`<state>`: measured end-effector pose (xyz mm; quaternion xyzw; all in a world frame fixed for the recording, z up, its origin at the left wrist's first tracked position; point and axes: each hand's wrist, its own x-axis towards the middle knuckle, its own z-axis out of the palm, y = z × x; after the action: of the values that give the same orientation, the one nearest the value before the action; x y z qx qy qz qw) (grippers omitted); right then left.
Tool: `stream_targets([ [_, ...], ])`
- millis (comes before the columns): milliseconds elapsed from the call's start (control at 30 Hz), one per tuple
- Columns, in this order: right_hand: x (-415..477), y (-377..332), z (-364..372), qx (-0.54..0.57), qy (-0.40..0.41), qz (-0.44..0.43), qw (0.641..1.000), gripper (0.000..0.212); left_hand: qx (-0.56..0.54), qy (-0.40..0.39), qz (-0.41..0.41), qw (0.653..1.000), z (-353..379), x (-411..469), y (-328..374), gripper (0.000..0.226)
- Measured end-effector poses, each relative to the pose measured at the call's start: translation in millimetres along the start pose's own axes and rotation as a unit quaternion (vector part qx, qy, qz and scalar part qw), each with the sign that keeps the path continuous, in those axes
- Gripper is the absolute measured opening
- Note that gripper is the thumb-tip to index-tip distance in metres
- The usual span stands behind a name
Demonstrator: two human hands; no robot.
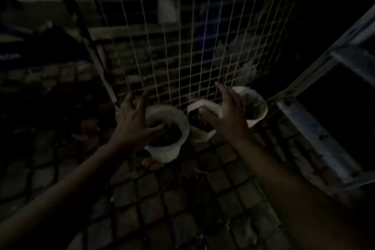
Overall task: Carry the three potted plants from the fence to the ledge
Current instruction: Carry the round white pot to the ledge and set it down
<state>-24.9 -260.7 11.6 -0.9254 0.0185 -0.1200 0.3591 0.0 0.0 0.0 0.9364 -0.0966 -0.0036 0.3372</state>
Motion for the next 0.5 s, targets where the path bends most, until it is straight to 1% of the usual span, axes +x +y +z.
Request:
stream_targets([
  [67, -15.3, 34.8, 52.7, 0.009, -0.002, 0.013, 1.0, 0.081, 0.013, 0.016, 0.017, 1.0, 47.9, -6.9, -46.7, 0.106],
  [133, -35.2, 70.7, 103.0, 0.024, -0.006, 0.013, 1.0, 0.078, 0.04, 0.033, 0.04, 0.998, 101.1, -19.6, -94.3, 0.099],
  [200, -50.0, 99.0, 145.6, 0.017, -0.005, -0.023, 1.0, 0.078, 0.067, 0.074, 0.063, 0.993, 151.3, -32.2, -130.0, 0.083],
  [267, -53.3, 120.6, 177.5, -0.009, 0.007, -0.064, 0.998, 0.073, 0.08, 0.134, 0.086, 0.984, 188.5, -34.9, -159.1, 0.06],
  [333, -51.9, 134.2, 203.6, -0.037, 0.02, -0.109, 0.993, 0.061, 0.027, 0.192, 0.119, 0.974, 215.7, -28.6, -183.1, 0.041],
  [433, -38.9, 148.9, 228.3, -0.063, 0.043, -0.181, 0.98, 0.043, -0.078, 0.255, 0.168, 0.949, 237.5, -15.4, -206.9, 0.036],
  [500, -26.4, 154.8, 233.3, -0.072, 0.044, -0.219, 0.972, 0.035, -0.105, 0.26, 0.17, 0.945, 242.1, -10.3, -208.5, 0.031],
])
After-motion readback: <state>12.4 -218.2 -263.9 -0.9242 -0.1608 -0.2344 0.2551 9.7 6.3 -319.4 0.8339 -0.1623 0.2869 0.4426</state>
